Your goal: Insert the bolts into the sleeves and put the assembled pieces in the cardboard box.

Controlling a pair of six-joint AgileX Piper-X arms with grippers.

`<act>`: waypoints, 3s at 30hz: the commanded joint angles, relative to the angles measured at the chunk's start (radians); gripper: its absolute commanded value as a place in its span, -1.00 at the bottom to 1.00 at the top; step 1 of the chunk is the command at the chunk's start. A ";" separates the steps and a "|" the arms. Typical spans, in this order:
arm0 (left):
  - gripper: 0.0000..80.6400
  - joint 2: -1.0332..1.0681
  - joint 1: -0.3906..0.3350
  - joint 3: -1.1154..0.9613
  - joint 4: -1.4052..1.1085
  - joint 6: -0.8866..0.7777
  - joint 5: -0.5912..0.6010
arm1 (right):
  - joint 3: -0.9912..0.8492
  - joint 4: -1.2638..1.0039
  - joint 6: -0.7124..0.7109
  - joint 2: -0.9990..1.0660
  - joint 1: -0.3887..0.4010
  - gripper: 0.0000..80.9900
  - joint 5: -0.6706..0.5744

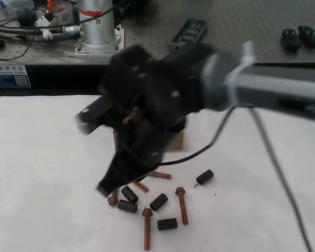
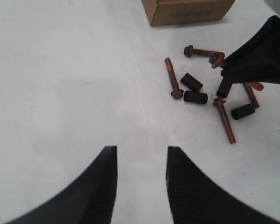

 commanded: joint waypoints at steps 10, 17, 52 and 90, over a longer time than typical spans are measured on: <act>-0.35 0.308 -0.194 -0.153 0.000 0.373 0.113 | 0.325 -0.032 0.051 -0.396 -0.146 -0.93 0.000; -0.35 0.516 -0.406 -0.251 -0.024 0.599 -0.053 | 0.523 -0.028 0.075 -0.693 -0.242 -0.93 0.000; -0.35 1.176 -0.571 -0.577 0.047 1.056 -0.294 | 0.774 0.279 0.161 -1.349 -0.364 -0.93 0.023; -0.22 1.251 -0.571 -0.577 0.055 1.047 -0.285 | 0.774 0.279 0.158 -1.349 -0.364 -0.93 0.023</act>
